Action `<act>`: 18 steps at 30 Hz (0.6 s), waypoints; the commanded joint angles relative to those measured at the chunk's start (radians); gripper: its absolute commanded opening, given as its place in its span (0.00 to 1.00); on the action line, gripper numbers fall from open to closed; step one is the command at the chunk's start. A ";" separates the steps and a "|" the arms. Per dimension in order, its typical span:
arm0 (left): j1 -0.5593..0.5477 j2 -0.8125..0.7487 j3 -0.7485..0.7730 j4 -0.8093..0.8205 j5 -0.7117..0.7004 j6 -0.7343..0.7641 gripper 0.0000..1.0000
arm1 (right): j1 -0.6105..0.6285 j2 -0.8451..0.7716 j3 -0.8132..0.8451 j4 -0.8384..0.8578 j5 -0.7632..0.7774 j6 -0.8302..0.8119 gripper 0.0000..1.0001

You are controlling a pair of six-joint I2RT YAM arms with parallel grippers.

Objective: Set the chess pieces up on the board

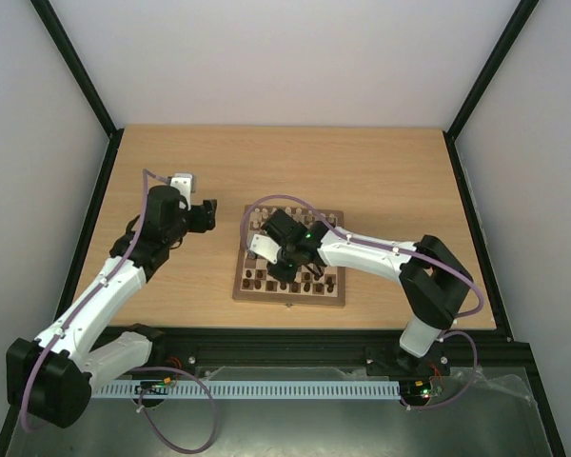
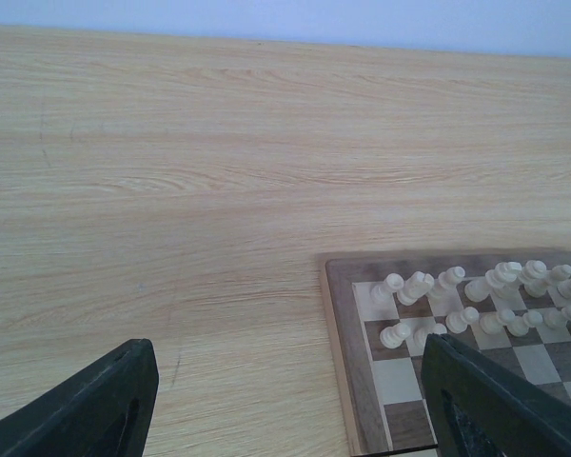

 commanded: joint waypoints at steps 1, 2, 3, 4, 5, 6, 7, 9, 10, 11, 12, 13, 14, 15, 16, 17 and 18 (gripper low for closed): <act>0.005 -0.017 -0.007 -0.007 -0.014 -0.003 0.79 | 0.012 0.030 0.025 -0.031 0.022 -0.022 0.09; 0.005 -0.016 -0.008 -0.006 -0.013 -0.002 0.79 | 0.012 0.034 0.028 -0.034 0.017 -0.022 0.09; 0.005 -0.017 -0.008 -0.007 -0.013 -0.001 0.79 | 0.012 0.037 0.030 -0.039 0.009 -0.023 0.09; 0.005 -0.016 -0.008 -0.007 -0.012 -0.001 0.79 | 0.012 0.041 0.032 -0.045 -0.006 -0.024 0.09; 0.006 -0.017 -0.008 -0.007 -0.013 -0.001 0.79 | 0.012 0.045 0.033 -0.051 -0.016 -0.027 0.09; 0.006 -0.018 -0.006 -0.007 -0.014 -0.001 0.79 | 0.013 0.047 0.034 -0.055 -0.022 -0.026 0.09; 0.005 -0.019 -0.008 -0.006 -0.013 -0.002 0.79 | 0.014 0.050 0.035 -0.059 -0.028 -0.026 0.09; 0.005 -0.023 -0.011 -0.004 -0.015 -0.002 0.79 | 0.013 0.054 0.035 -0.064 -0.042 -0.028 0.09; 0.006 -0.022 -0.011 -0.004 -0.016 -0.002 0.79 | 0.014 0.055 0.035 -0.065 -0.046 -0.028 0.09; 0.005 -0.021 -0.010 -0.004 -0.015 -0.002 0.79 | 0.013 0.057 0.035 -0.067 -0.049 -0.028 0.09; 0.006 -0.021 -0.010 -0.004 -0.014 -0.001 0.79 | 0.013 0.058 0.036 -0.068 -0.051 -0.027 0.09; 0.006 -0.019 -0.012 -0.004 -0.013 0.000 0.79 | 0.013 0.061 0.036 -0.069 -0.049 -0.027 0.09; 0.007 -0.017 -0.011 -0.004 -0.011 0.000 0.79 | 0.013 0.063 0.036 -0.068 -0.049 -0.026 0.09; 0.006 -0.015 -0.010 -0.004 -0.010 0.001 0.79 | 0.013 0.066 0.036 -0.069 -0.047 -0.026 0.10; 0.006 -0.013 -0.010 -0.004 -0.010 0.000 0.79 | 0.014 0.067 0.037 -0.068 -0.044 -0.026 0.10; 0.006 -0.012 -0.010 -0.004 -0.010 0.000 0.79 | 0.014 0.069 0.037 -0.067 -0.043 -0.024 0.12; 0.007 -0.012 -0.010 -0.004 -0.010 0.001 0.79 | 0.014 0.069 0.038 -0.064 -0.041 -0.021 0.13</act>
